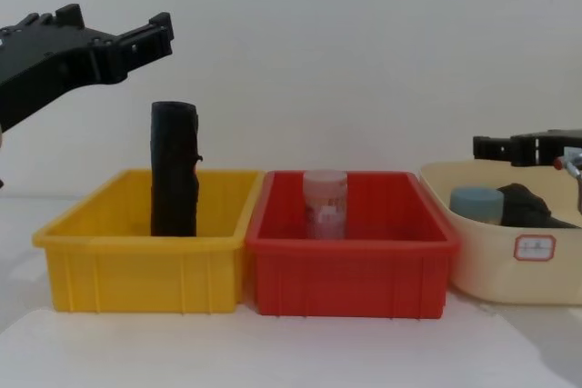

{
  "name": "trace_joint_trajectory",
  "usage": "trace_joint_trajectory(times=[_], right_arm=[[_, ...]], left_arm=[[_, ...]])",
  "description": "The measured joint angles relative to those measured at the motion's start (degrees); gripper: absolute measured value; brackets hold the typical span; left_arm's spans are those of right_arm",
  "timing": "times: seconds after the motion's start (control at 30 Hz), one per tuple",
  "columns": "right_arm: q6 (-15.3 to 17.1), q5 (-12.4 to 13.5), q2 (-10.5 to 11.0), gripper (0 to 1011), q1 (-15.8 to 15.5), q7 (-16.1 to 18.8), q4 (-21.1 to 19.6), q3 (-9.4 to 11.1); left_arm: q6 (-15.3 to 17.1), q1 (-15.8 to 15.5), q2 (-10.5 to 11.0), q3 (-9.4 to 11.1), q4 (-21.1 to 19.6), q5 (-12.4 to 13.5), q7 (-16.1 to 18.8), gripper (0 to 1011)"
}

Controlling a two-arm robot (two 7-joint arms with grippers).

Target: Pick up the garbage bag with the one hand and transfer it to the other hand.

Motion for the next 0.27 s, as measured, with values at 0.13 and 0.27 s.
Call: trace_joint_trajectory(times=[0.13, 0.27], right_arm=[[-0.1, 0.7, -0.1, 1000, -0.6, 0.3, -1.1, 0.5], [-0.2, 1.2, -0.2, 1001, -1.1, 0.6, -2.0, 0.9]], left_arm=[[0.0, 0.0, 0.0, 0.0, 0.0, 0.0, 0.0, 1001], [0.0, 0.0, 0.0, 0.0, 0.0, 0.0, 0.0, 1002]])
